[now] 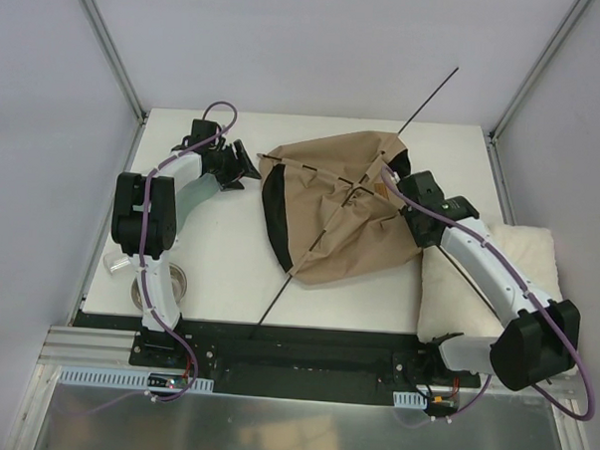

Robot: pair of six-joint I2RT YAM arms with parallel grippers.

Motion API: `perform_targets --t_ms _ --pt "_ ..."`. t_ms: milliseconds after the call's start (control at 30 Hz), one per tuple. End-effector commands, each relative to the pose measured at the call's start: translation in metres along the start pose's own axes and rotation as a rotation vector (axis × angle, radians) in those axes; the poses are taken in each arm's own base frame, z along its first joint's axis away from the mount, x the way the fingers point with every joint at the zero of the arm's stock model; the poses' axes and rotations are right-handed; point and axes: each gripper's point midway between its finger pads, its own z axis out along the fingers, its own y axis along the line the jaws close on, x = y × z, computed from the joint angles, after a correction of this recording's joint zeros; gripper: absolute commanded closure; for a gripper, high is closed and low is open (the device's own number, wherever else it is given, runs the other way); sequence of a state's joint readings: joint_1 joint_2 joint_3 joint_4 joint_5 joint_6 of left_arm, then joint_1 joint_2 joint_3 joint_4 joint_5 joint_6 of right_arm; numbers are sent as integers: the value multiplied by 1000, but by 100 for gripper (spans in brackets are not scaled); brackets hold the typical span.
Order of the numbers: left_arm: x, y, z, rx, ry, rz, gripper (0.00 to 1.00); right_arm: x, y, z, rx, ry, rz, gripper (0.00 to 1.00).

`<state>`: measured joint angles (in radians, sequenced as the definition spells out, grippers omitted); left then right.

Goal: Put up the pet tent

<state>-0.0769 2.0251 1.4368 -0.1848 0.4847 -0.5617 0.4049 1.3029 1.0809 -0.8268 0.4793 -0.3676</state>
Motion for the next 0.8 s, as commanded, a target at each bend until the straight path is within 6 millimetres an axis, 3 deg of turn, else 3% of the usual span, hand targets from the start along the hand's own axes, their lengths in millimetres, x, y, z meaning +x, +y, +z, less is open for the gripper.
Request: perform_targets --t_ms 0,200,767 --pt "-18 -7 -7 0 -47 -5 37 -38 -8 -18 -7 -122 86 100" --pt "-19 -10 -8 6 -51 -8 37 -56 0 -24 -69 -168 145 100" --pt "-28 8 -22 -148 -108 -42 38 -99 31 -1 -148 -78 370 100"
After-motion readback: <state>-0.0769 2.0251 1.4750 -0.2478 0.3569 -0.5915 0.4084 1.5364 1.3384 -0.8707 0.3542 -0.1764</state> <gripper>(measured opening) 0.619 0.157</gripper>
